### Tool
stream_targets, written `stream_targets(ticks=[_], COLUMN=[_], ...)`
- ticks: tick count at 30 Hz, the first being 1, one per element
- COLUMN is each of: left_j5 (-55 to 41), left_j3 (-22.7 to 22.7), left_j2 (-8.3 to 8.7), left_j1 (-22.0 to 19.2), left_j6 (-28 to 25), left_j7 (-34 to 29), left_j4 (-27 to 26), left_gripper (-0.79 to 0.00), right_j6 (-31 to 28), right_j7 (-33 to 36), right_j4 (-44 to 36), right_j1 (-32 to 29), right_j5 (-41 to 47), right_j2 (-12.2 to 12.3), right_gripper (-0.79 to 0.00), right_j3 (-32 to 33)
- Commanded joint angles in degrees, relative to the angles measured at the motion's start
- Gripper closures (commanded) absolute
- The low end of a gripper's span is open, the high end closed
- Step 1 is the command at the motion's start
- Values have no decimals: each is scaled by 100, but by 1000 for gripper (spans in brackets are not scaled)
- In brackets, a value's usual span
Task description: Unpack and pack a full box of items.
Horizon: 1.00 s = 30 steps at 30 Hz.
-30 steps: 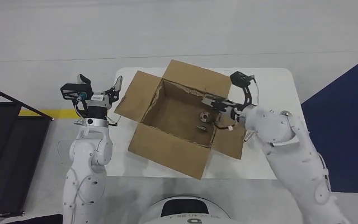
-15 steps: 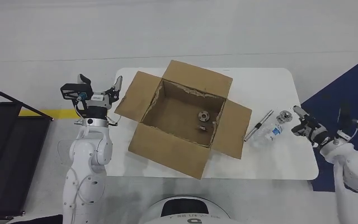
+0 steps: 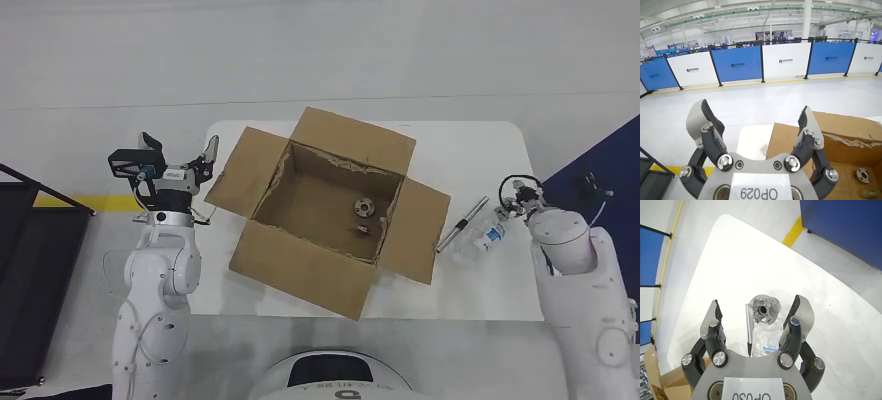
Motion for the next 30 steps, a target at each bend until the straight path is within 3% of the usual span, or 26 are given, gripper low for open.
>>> stream_targets(ticks=[1,6,12,13,17,19,20,24,26,30], left_j5=[0,0,0,0,0,0,0,0,0,0], left_j3=[0,0,0,0,0,0,0,0,0,0], left_j2=[0,0,0,0,0,0,0,0,0,0], left_j1=[0,0,0,0,0,0,0,0,0,0], left_j6=[0,0,0,0,0,0,0,0,0,0], left_j7=[0,0,0,0,0,0,0,0,0,0], left_j4=[0,0,0,0,0,0,0,0,0,0], left_gripper=[-785,-785,-785,-785,-785,-785,-785,-785,-785,-785], right_j6=[170,513,738,766,871,921,939,906,649,-785], right_j7=[72,420,790,826,859,814,769,433,236,203], right_j4=[236,727,1001,1024,1033,926,842,157,-566,-2503], right_j1=[231,654,936,963,999,950,896,483,75,-1262], right_j5=[-259,-923,-1298,-1321,-1373,-1351,-1319,-1049,-657,730], right_j2=[-9,-23,-40,-44,-59,-63,-63,-65,-76,-134], right_gripper=[-690,-671,-545,-419,-259,-111,0,0,0,0], right_j3=[-252,-831,-1142,-1166,-1186,-1124,-1066,-653,-297,503])
